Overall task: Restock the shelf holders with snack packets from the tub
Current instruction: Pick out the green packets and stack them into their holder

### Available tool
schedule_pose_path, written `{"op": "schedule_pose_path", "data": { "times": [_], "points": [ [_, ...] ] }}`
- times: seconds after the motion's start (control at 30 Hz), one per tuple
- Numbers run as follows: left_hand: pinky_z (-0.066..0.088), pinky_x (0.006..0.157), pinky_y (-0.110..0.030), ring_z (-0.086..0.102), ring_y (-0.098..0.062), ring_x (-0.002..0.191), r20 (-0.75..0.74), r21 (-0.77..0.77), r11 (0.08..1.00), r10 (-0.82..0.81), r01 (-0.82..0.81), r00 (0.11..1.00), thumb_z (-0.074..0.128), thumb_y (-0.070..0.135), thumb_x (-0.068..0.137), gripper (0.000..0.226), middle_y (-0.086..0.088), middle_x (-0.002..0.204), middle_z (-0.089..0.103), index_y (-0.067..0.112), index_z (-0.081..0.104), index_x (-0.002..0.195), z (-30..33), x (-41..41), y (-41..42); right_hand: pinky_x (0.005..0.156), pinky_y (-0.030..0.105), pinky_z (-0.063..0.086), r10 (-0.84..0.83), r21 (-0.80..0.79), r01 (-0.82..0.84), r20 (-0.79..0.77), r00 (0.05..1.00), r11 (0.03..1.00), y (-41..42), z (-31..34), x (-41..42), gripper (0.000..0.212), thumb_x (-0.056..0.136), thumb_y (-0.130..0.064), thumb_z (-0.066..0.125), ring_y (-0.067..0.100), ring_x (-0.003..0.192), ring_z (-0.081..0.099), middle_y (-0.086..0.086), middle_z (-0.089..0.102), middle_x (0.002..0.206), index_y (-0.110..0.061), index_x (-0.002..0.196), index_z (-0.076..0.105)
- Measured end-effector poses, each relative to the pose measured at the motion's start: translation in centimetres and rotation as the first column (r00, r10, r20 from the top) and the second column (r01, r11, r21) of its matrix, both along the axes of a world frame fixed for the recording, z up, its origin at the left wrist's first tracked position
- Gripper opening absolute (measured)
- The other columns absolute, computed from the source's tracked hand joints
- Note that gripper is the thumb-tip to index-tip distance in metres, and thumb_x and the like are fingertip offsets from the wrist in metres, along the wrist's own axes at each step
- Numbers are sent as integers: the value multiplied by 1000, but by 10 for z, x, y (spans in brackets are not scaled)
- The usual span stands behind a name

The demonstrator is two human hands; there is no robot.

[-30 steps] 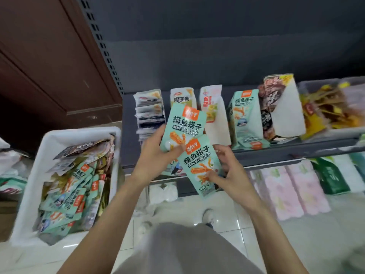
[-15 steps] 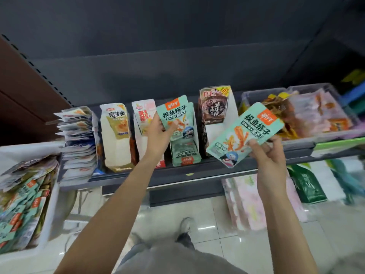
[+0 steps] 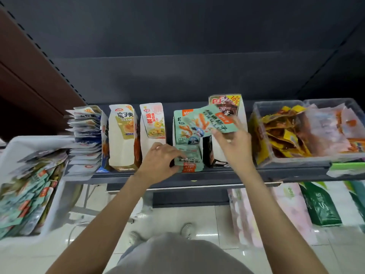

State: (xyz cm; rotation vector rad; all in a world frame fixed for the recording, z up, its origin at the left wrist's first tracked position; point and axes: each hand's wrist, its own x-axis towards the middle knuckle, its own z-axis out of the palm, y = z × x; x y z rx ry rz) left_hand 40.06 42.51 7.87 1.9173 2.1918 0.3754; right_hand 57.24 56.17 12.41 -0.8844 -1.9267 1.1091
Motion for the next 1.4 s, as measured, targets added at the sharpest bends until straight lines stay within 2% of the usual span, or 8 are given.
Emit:
{"op": "schedule_pose_path", "data": {
  "times": [0.17, 0.4, 0.53, 0.77, 0.93, 1.07, 1.17, 1.4],
  "points": [
    [36, 97, -35, 58, -15, 108, -26, 62, 998, 5, -4, 1000, 60, 41, 86, 32, 6, 111, 68, 25, 68, 112, 1, 5, -8, 56, 30, 47, 125, 403, -331, 458, 880, 853, 0, -25, -38, 12, 86, -13, 62, 14, 55, 55, 2, 70, 78, -13, 97, 57],
    [40, 92, -32, 60, -15, 102, 78, 95, 994, 38, -45, 996, 59, 37, 90, 26, 7, 110, 69, 24, 69, 109, -1, 6, -15, 85, 39, 25, 10, 486, -415, 640, 768, 769, 2, -41, -24, 15, 84, -28, 64, 24, 107, 54, -4, 72, 100, -18, 89, 74],
    [42, 85, -27, 62, -14, 98, 104, 128, 990, 52, -65, 993, 61, 36, 89, 26, 4, 108, 70, 22, 69, 110, 4, 6, -21, 100, 39, 17, 129, 299, -503, 747, 652, 811, 0, -31, -10, 28, 88, -38, 62, 26, 134, 30, -5, 54, 135, -25, 112, 71],
    [53, 58, -23, 61, -5, 68, 276, 397, 852, 244, -342, 929, 55, 31, 90, 22, 9, 80, 69, 16, 71, 88, 35, -14, -77, 82, 24, 50, 292, 214, -362, 300, 908, 907, -53, 11, -22, 18, 94, -23, 57, 7, 94, 63, -6, 70, 101, -17, 107, 68],
    [44, 65, -9, 59, 4, 74, 508, 537, 464, 489, -704, 709, 52, 27, 95, 19, 14, 83, 64, 16, 67, 93, 32, -55, -167, 70, 16, 49, 513, 124, -556, 261, 817, 822, -136, 9, -106, 16, 93, -17, 55, 2, 79, 62, -9, 72, 93, -16, 102, 69],
    [46, 66, -17, 63, -1, 75, 614, 398, 208, 664, -894, 428, 52, 31, 92, 12, 15, 82, 67, 27, 63, 92, 5, -110, -259, 68, 20, 49, 692, 63, -742, 314, 650, 667, -214, -11, -185, 16, 93, -11, 55, 6, 79, 64, -4, 72, 92, -13, 101, 69],
    [47, 72, -30, 65, -18, 87, 454, 138, 211, 855, -968, 251, 60, 26, 90, 10, 2, 93, 70, 23, 66, 97, -29, -169, -327, 68, 16, 42, 760, -15, -826, 402, 511, 563, -269, -36, -247, 18, 94, -13, 53, 6, 82, 61, -4, 71, 98, -14, 103, 68],
    [46, 88, -41, 53, -28, 114, 207, -230, 368, 923, -901, 325, 61, 27, 90, 36, -9, 131, 55, 16, 56, 124, -86, -280, -402, 80, 22, 39, 673, -153, -764, 600, 432, 627, -344, -103, -373, 25, 97, -18, 49, 15, 107, 55, -2, 62, 117, -17, 118, 62]
  ]
}}
